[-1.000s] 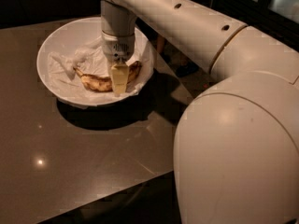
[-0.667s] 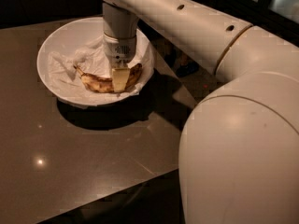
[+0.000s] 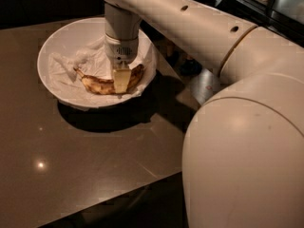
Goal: Pick banana from white bowl
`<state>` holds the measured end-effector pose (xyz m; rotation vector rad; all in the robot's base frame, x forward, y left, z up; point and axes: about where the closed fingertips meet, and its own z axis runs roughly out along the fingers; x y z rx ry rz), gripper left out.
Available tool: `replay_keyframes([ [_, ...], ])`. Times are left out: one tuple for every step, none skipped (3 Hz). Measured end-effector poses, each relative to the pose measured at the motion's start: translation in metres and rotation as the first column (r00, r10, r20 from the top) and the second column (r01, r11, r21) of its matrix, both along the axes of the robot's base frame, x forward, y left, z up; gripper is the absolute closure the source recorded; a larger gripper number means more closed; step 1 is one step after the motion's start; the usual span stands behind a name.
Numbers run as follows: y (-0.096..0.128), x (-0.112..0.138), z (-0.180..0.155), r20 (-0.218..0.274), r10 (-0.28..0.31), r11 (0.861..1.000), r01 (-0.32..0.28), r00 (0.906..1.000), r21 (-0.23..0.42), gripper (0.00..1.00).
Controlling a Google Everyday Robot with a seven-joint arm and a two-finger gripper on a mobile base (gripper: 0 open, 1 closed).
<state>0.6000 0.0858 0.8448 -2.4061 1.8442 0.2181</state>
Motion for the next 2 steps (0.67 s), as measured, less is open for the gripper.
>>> replay_keyframes([
  [-0.004, -0.013, 0.018, 0.050, 0.021, 1.000, -0.022, 0.9986, 0.019, 1.00],
  [-0.004, -0.032, 0.042, 0.091, 0.052, 0.998, -0.055, 0.9944, 0.028, 1.00],
])
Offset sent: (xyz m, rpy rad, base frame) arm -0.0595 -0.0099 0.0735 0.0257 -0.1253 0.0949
